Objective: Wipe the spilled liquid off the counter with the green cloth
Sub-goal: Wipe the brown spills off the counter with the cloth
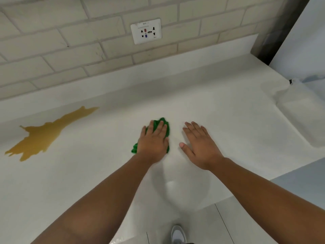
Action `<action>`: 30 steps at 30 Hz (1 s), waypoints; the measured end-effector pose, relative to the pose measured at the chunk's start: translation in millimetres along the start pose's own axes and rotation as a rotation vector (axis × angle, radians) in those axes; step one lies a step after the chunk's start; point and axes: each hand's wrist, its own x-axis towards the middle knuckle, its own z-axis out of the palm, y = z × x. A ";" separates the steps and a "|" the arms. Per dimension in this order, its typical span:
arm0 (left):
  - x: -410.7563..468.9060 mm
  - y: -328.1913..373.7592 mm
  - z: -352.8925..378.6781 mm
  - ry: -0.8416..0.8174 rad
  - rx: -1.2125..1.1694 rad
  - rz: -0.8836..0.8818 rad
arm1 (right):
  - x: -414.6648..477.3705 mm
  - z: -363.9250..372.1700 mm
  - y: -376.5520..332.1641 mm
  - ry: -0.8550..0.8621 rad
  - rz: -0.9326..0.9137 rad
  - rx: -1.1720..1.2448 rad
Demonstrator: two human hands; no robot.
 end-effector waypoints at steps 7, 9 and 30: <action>-147.7 -7.9 29.5 0.003 -0.014 0.242 | -15.3 6.4 -23.0 -0.018 -0.058 0.039; -172.9 -47.7 34.2 0.003 -0.009 0.173 | -25.4 10.8 -36.5 -0.048 -0.081 0.039; -300.0 -124.5 62.2 0.024 0.000 0.002 | -115.9 48.5 -158.1 -0.078 -0.121 -0.028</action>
